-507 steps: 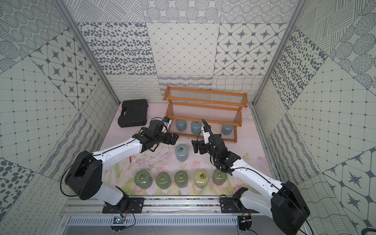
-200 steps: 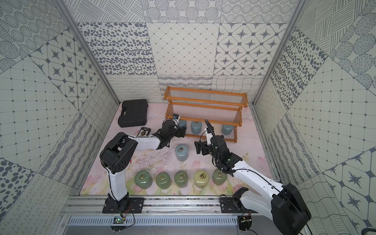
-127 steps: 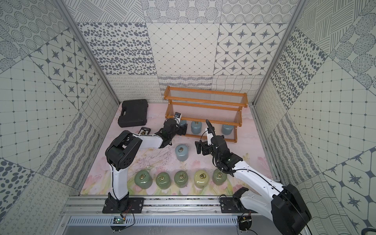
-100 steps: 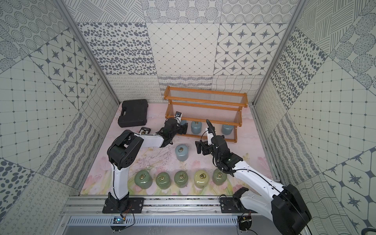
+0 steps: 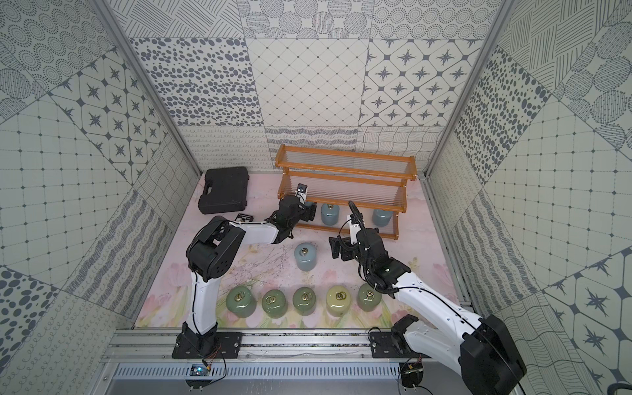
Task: Remove the tea canisters from the shelf
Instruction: Pick up the tea canister from the shelf.
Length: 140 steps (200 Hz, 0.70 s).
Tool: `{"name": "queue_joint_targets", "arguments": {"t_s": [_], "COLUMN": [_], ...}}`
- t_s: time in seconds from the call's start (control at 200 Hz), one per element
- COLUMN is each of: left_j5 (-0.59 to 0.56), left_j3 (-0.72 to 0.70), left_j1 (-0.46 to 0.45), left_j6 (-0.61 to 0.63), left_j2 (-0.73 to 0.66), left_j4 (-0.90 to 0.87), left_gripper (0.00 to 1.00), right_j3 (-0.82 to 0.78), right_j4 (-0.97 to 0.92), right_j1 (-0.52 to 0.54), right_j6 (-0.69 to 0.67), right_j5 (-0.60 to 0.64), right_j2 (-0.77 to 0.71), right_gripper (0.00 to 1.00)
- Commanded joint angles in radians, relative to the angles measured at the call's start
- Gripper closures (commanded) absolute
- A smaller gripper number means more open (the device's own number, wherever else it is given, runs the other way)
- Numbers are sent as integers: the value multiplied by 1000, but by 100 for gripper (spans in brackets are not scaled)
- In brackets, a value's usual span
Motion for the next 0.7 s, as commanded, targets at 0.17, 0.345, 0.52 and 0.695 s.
{"name": "queue_joint_targets", "arguments": {"t_s": [0.17, 0.345, 0.52, 0.695], "left_j5": [45, 84, 103, 122], "left_j3": [-28, -48, -82, -146], "left_j1": [8, 7, 7, 8], "left_j6": [31, 30, 30, 27], "left_j2": [-55, -118, -181, -254], "left_j4": [25, 13, 10, -9], "left_gripper": [21, 26, 28, 28], "right_j3": [-11, -11, -13, -12], "right_j4": [18, 19, 19, 20], "right_j1": [-3, -3, -3, -3], "right_j6": [13, 15, 17, 17], "right_j5": [5, 1, 0, -1], "right_j2": [-27, -27, -34, -39], "right_gripper": [0, 0, 0, 0]}}
